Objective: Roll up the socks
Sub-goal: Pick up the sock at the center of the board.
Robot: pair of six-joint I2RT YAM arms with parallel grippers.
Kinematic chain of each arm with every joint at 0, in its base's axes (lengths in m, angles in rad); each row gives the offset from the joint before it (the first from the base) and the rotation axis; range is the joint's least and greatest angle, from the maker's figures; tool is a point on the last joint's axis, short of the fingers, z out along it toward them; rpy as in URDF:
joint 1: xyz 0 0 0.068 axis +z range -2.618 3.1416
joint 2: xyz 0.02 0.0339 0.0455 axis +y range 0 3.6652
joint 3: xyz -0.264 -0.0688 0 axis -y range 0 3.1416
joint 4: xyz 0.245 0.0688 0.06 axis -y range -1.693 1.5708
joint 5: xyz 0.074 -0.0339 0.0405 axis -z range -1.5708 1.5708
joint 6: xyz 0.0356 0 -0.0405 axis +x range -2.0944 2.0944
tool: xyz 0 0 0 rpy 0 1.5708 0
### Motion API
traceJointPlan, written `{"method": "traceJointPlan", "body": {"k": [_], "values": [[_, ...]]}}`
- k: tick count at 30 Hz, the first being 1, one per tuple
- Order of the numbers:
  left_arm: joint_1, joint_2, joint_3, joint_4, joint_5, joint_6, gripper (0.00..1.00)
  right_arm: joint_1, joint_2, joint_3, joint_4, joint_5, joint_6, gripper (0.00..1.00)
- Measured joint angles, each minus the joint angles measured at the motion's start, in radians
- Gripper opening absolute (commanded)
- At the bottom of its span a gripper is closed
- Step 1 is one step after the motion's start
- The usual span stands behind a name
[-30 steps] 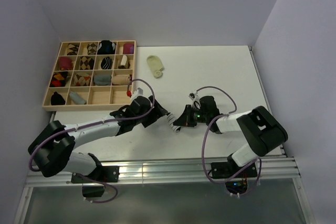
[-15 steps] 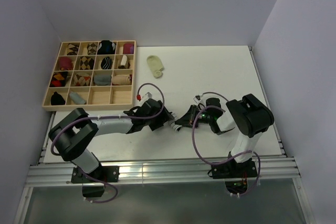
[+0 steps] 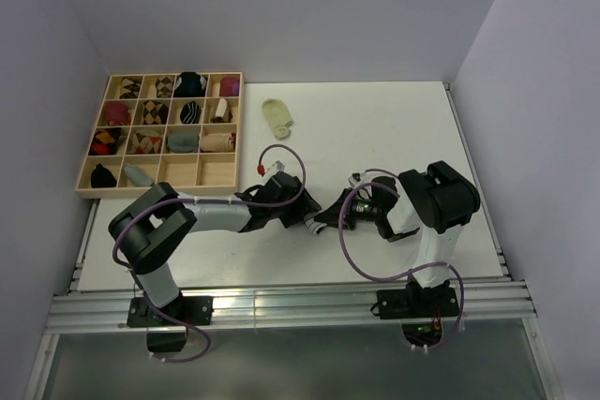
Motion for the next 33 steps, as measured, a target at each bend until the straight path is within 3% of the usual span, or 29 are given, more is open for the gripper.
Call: {"method": "traceJointPlan", "body": {"k": [3,6,7,11,13,19,24,33], "values": [[0.000,0.010,0.008,0.000,0.005,0.000,0.61,-0.005,0.010,0.000,0.009,-0.006,0.012,0.00],[0.000,0.024,0.018,-0.001,0.006,0.000,0.51,-0.009,0.027,-0.001,0.029,-0.015,0.027,0.00],[0.000,0.028,0.019,-0.001,0.006,-0.002,0.38,-0.011,0.034,-0.002,0.040,-0.018,0.035,0.00],[0.003,0.052,0.035,-0.006,0.010,-0.003,0.12,-0.015,0.049,-0.008,0.070,-0.021,0.053,0.07],[0.003,0.059,0.044,-0.012,0.013,0.000,0.01,-0.016,0.050,-0.008,0.075,-0.021,0.058,0.18],[0.004,0.068,0.062,-0.022,0.019,0.001,0.00,-0.019,0.005,-0.024,0.047,-0.003,0.039,0.50],[0.001,0.068,0.080,-0.052,0.012,0.022,0.00,-0.018,-0.159,-0.029,-0.137,0.046,-0.066,0.59],[0.001,-0.014,0.132,-0.217,-0.105,0.162,0.00,-0.016,-0.660,0.006,-0.755,0.298,-0.361,0.66]]}}
